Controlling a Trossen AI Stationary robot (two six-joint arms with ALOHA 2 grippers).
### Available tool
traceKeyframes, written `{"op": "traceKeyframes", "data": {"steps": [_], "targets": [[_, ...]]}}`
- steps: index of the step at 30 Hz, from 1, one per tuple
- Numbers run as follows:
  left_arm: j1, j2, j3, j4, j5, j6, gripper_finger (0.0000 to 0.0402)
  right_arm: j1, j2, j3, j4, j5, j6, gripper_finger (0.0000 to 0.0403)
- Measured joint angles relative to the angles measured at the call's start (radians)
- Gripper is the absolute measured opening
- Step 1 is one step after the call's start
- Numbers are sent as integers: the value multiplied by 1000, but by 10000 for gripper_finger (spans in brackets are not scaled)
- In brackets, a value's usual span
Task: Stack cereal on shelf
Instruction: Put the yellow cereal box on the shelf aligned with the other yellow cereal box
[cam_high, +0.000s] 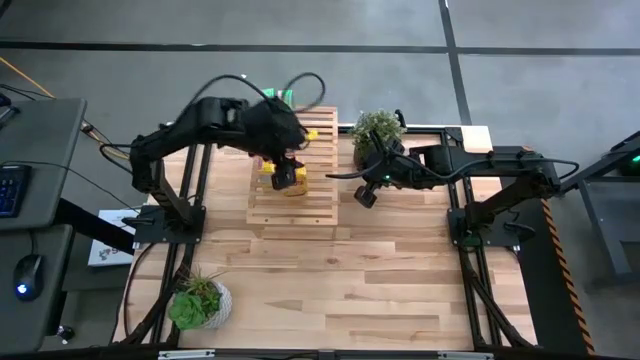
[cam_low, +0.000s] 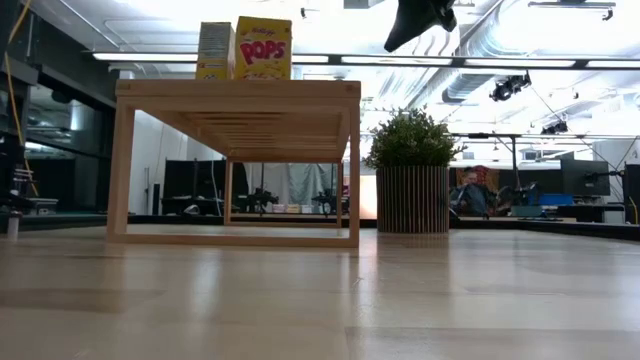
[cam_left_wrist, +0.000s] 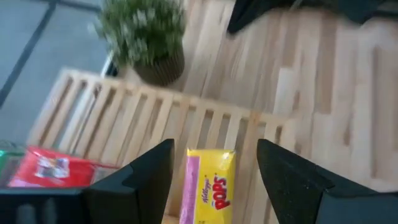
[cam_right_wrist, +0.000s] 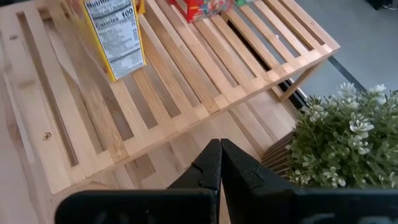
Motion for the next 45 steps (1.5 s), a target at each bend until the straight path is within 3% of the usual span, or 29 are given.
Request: {"op": "traceKeyframes", "data": {"steps": [4, 8, 13, 15, 21, 25, 29, 39, 45], "targets": [[-14, -39, 54, 10, 37, -14, 207, 0, 0, 0, 27, -36, -28, 0], [-77, -123, 18, 36, 5, -39, 156, 0, 0, 0, 38, -152, -115, 0], [-226, -305, -210, 237, -165, -67, 34, 1, -11, -79, 100, -218, -131, 0], [-286, -400, -351, 342, -226, -108, 10, 1, -20, -138, 196, -277, -128, 0], [-447, -686, -799, 712, -420, -212, 4, 2, -14, -335, 697, -553, -38, 0], [-489, -839, -1037, 937, -476, -227, 3, 1, 16, -379, 898, -555, 46, 0], [-481, -940, -1191, 1040, -478, -205, 1, -12, 86, -324, 889, -541, 45, 0], [-429, -1093, -1244, 1090, -489, 46, 0, -81, 246, -166, 769, -476, -63, 0], [-412, -1164, -1243, 1085, -489, 55, 0, -138, 264, -146, 744, -526, -117, 0]]}}
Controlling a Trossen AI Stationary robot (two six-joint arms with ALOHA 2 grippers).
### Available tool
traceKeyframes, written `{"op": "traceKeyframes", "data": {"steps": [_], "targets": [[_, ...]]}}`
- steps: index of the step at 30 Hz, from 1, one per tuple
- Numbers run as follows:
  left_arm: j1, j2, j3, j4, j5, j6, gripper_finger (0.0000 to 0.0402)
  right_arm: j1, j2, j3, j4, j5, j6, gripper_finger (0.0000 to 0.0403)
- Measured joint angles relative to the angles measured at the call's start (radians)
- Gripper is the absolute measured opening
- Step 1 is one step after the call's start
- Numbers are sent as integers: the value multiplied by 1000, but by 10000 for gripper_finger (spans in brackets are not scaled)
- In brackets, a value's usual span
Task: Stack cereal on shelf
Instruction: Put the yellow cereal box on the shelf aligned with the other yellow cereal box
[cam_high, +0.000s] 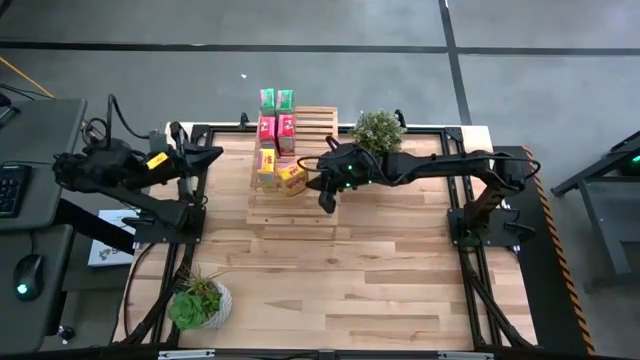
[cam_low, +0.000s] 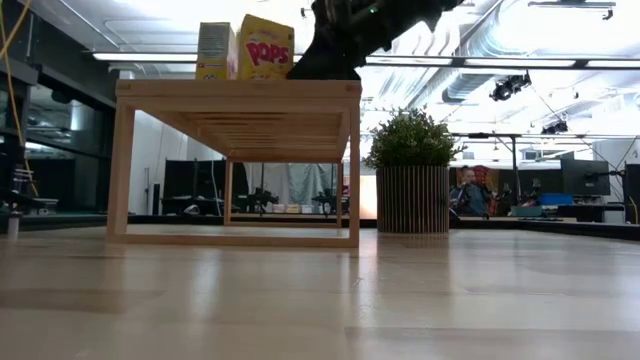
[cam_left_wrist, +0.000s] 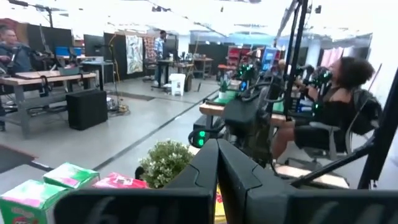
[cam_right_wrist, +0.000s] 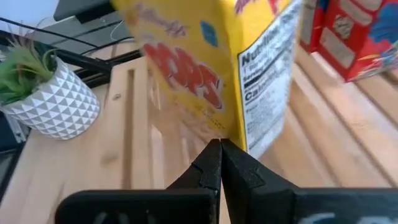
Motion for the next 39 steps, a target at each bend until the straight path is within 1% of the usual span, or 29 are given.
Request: {"op": "traceKeyframes", "data": {"steps": [5, 10, 17, 24, 33, 39], "targets": [[0, -11, 0, 10, -30, 0, 0, -41, 0, 0, 1, -33, -43, 0], [0, 2, 0, 10, -72, -3, 0, -66, 0, 0, 6, -38, -96, 0], [0, 42, 0, 9, -94, -15, 0, -91, 0, 0, 53, -38, -101, 0], [0, 75, 0, 8, -104, -19, 0, -92, 0, 0, 94, -36, -108, 0], [0, 91, 0, 8, -128, -19, 0, -93, 0, 1, 118, 65, -112, 0], [0, 91, 0, 8, -128, -41, 0, -122, -16, 1, 23, 98, -137, 0]]}}
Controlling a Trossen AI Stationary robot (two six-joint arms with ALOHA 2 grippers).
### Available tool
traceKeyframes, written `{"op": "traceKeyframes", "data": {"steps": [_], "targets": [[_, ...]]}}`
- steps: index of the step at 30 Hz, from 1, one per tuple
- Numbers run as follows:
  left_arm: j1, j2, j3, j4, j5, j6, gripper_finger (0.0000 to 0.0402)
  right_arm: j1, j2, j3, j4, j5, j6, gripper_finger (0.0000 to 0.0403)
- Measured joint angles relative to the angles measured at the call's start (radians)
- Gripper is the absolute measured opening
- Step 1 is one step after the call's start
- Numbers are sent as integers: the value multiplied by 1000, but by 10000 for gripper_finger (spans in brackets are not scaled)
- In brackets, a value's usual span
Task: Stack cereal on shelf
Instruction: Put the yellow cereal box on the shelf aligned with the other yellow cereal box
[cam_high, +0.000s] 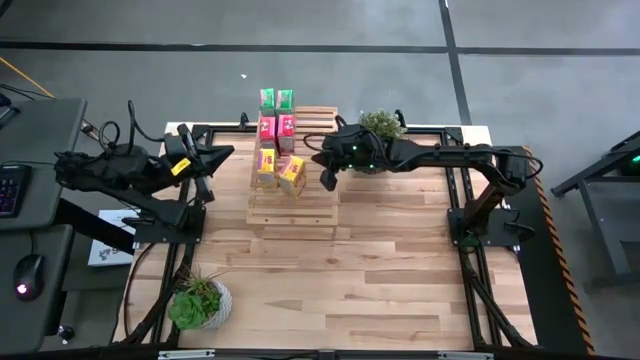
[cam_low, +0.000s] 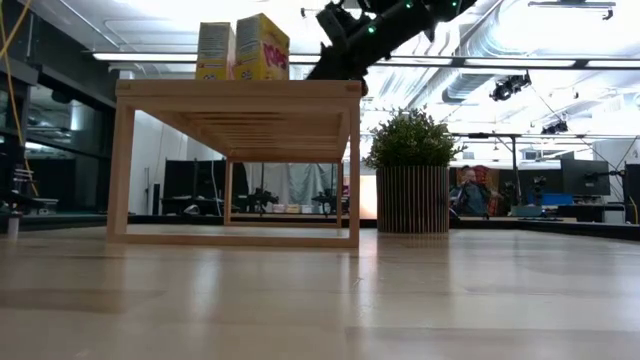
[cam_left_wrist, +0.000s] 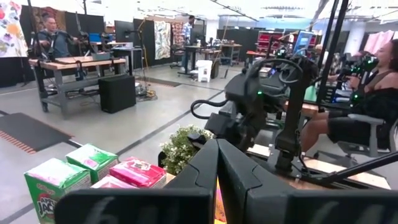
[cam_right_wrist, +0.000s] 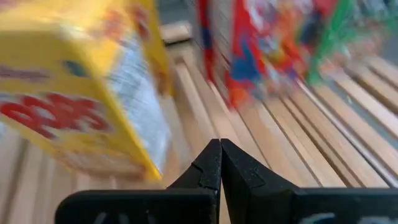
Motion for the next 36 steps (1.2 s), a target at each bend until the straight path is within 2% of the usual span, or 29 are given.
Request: {"op": "traceKeyframes", "data": {"steps": [3, 6, 9, 11, 17, 28, 36], "targets": [[0, 0, 0, 0, 0, -5, 0, -26, -17, 0, -98, -62, 25, 0], [0, 0, 0, 0, 0, -5, 0, -44, -19, 1, -191, -231, 59, 0], [0, 0, 0, -1, 0, -5, 0, -34, -14, 1, -201, -381, 68, 0], [0, 0, 0, -1, 0, -4, 0, -19, -10, 1, -184, -411, 56, 0], [0, 0, 0, -4, -26, -4, 0, 18, 27, 1, 17, -409, 75, 0], [0, 0, 0, -7, -27, -4, 0, 15, 69, 0, 75, -268, 72, 0], [0, 0, 0, -8, -27, -4, 0, 11, 80, 0, 111, -222, 71, 0]]}}
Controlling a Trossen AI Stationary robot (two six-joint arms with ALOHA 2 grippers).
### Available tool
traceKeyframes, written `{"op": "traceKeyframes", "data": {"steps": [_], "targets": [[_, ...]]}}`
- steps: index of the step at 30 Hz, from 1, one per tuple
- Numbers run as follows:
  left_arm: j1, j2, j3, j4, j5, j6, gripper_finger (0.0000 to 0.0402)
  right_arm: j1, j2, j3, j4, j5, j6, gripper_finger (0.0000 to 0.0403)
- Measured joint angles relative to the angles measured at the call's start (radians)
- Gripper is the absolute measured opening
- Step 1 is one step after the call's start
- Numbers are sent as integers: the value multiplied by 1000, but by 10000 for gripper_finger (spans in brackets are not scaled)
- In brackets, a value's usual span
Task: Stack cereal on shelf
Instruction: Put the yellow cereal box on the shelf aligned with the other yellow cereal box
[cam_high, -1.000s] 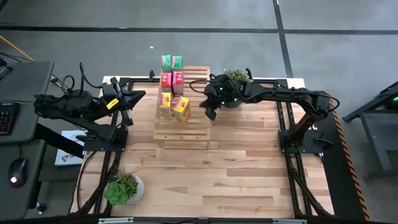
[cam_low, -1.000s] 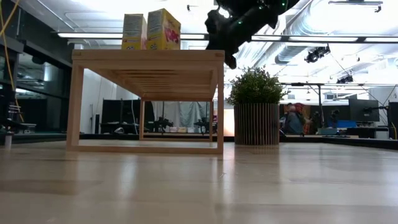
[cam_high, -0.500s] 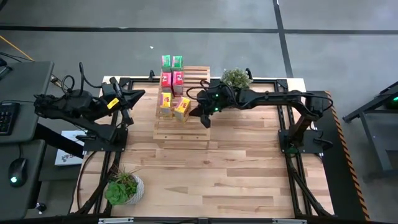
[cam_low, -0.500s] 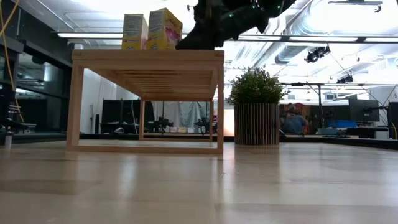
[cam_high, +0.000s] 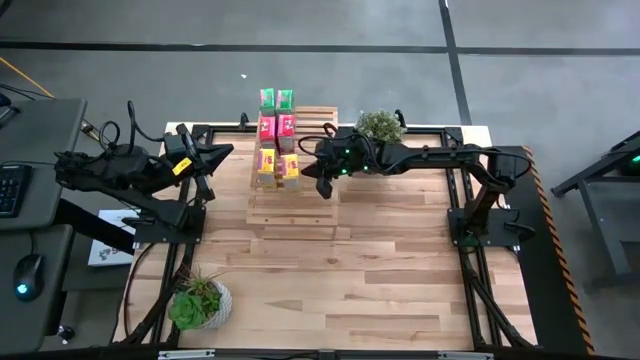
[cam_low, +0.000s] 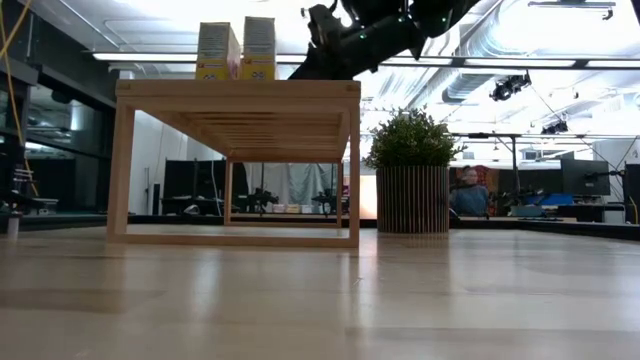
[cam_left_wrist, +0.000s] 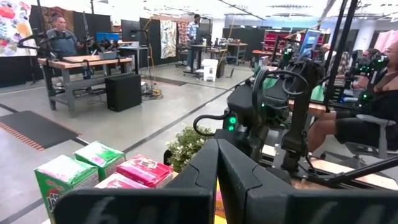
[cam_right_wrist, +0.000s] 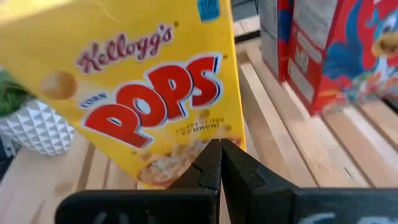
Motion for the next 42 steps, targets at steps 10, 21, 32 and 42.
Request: {"op": "traceKeyframes", "data": {"steps": [10, 21, 32, 42], "targets": [[0, 0, 0, -1, 0, 0, 1, -42, -22, 29, -274, -108, 0, 0], [0, 0, 0, -1, 0, 0, 1, 89, -15, 32, -121, -202, 43, 0], [0, 0, 0, -1, 0, 0, 1, 143, -14, 32, -76, 110, 52, 0], [0, 0, 0, -1, 0, 0, 1, 131, 5, 33, 60, 110, 59, 0]]}}
